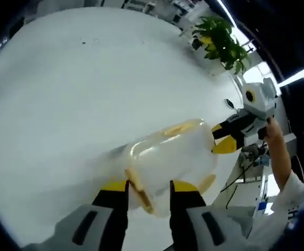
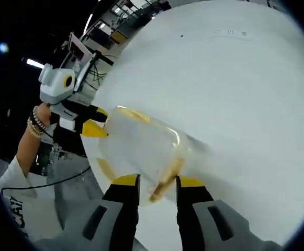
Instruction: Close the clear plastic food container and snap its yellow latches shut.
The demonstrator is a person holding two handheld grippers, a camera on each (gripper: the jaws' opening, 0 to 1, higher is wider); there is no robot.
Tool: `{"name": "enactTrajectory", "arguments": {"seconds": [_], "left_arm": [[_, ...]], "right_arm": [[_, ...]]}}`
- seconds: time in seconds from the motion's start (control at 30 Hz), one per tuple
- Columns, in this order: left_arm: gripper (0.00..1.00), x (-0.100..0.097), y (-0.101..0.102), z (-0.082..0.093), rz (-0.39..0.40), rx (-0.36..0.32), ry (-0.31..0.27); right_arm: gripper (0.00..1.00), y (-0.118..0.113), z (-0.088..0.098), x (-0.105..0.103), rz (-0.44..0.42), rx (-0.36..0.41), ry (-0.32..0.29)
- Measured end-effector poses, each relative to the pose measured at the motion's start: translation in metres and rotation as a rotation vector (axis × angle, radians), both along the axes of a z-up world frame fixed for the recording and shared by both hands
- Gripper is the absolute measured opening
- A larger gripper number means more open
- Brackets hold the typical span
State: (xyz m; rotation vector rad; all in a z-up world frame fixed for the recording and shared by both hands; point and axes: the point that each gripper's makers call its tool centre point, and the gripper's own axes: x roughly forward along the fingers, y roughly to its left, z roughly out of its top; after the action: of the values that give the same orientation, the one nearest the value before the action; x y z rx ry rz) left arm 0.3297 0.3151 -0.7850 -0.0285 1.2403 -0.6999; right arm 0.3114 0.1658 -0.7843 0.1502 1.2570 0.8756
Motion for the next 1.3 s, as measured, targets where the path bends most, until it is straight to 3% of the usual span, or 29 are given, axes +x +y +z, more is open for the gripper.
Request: {"name": "enactTrajectory", "arguments": {"seconds": [0.1,0.27,0.4,0.53,0.63,0.9,1.3], "left_arm": [[0.22,0.004,0.004,0.004,-0.027,0.005,-0.053],[0.23,0.018,0.001,0.029,0.011,-0.082,-0.167],[0.23,0.019,-0.007,0.045,-0.069,-0.095,-0.307],[0.28,0.006,-0.028,0.048,-0.172,-0.117,-0.38],[0.27,-0.001,-0.041,0.047,-0.246,-0.106,-0.437],[0.23,-0.007,-0.061,0.043,-0.259,-0.132,-0.447],[0.2,-0.012,-0.079,0.037,-0.272,-0.167,-0.441]], "right_arm": [[0.26,0.001,0.0,0.0,0.004,-0.026,-0.014],[0.31,-0.01,0.001,0.008,0.031,-0.089,-0.093],[0.3,-0.007,0.023,0.026,-0.008,-0.027,-0.169],[0.24,0.008,0.044,0.034,0.01,0.018,-0.247],[0.21,0.019,0.049,0.033,0.033,0.043,-0.262],[0.16,0.041,0.037,0.028,0.085,0.045,-0.249],[0.08,0.063,0.038,0.029,0.108,0.097,-0.24]]}}
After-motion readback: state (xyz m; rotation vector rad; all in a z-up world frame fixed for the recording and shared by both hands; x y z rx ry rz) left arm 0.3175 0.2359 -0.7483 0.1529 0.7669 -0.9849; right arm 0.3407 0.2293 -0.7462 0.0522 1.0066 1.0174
